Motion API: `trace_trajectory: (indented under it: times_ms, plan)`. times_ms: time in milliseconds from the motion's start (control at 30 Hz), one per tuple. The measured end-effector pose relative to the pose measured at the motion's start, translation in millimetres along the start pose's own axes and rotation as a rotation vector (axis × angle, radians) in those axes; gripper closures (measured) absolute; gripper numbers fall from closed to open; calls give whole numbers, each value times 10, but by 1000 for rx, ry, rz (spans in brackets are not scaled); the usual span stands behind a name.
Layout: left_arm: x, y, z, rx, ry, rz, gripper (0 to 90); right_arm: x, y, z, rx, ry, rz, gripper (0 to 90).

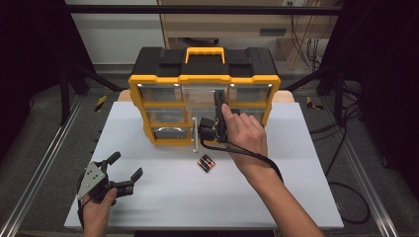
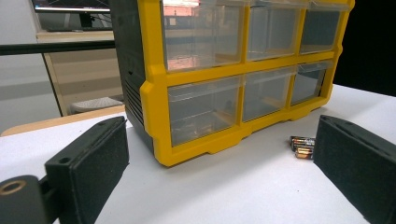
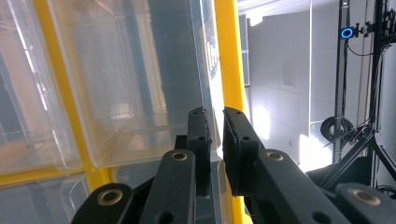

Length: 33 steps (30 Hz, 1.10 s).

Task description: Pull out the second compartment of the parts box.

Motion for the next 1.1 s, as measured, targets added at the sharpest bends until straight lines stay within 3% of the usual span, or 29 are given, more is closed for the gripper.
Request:
trace_trajectory:
  times_ms: [667, 1100]
  plan:
    - [-5, 5, -1, -1, 1, 3, 33, 18, -381, -8, 29, -6, -24, 811]
    - [-9, 7, -1, -2, 2, 5, 33, 33, -511, -16, 39, -9, -30, 807]
Point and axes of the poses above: each handheld gripper's, and its own axes: y roughly forward along the jaws, x roughly out of its top, z roughly to its left, the point moved 6 cm from there along y, roughly forward along the jaws, and after that the axes turned 8 degrees about x, right-handed, at the moved point
